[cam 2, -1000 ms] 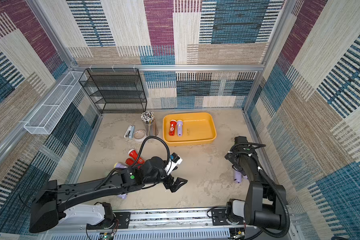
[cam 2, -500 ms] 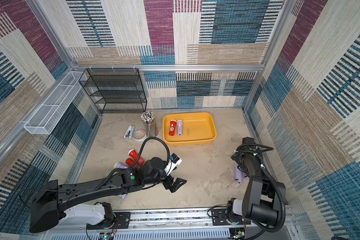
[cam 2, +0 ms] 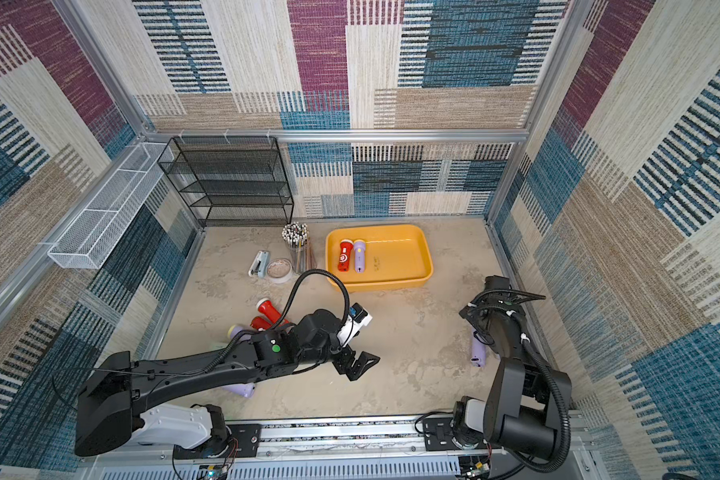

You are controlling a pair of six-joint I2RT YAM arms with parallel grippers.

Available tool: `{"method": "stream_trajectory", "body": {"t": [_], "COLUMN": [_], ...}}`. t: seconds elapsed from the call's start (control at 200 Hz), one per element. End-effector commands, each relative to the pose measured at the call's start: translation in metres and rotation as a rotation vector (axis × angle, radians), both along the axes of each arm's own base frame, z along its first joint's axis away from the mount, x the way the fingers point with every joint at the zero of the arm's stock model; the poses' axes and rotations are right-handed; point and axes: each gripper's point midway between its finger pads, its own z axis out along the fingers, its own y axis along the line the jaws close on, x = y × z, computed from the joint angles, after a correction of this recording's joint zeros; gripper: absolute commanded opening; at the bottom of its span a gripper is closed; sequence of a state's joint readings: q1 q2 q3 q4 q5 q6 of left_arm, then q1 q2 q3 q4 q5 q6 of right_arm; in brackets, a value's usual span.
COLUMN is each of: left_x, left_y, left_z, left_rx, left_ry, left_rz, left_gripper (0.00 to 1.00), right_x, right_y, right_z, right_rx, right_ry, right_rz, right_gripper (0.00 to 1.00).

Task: Put the flashlights into the storage boxes
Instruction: Adjust the flashlight in the storage box, then pick up the flashlight from the center of the board.

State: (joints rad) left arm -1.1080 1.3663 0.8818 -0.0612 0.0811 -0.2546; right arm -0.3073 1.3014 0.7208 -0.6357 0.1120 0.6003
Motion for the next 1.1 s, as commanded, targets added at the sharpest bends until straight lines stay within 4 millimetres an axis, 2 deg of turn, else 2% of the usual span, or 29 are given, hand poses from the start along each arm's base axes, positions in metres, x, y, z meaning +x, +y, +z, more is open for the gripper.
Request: {"method": "stream_trajectory", "body": {"t": [0.0,0.09,0.311,0.451,0.706,0.937,1.097], "left_x": [0.002,0.003,0.004,0.005,0.004,0.005,0.003], "left_y": [0.000,0.000,-0.001,0.000,0.008,0.016,0.015], "left_z": [0.002,0.004,0.008,0.008,0.014,0.007,0.002], "left_rx": [0.007,0.011,0.015,0.014,0.001,0.014,0.020], "left_ry": [-0.009,-0.015,-0.031,-0.041,-0.065,-0.071,-0.059], "left_rz": [0.005,0.005,0.000,0.003,0.010,0.029,0.023], "left_gripper": [0.99,0.99,0.99,0.99,0.99,0.99,0.99], "right_x": [0.005,0.006,0.014,0.012,0.006,0.005,0.000], "right_y": [0.005,0.005,0.005,-0.007,-0.008,0.004,0.012], "right_z": [-0.006,0.000,0.034,0.043,0.016,0.019,0.006], "right_rx": [0.028,0.023,0.012,-0.042,-0.026,0.021,0.063], "right_ry": [-0.021,-0.043,-0.110,-0.080,0.011,-0.049,-0.050], "right_rz": [0.017,0.019,0.028,-0.004,-0.015,-0.005,-0.003], "right_gripper": [1.00,1.00,1.00,1.00,0.99,1.00,1.00]}}
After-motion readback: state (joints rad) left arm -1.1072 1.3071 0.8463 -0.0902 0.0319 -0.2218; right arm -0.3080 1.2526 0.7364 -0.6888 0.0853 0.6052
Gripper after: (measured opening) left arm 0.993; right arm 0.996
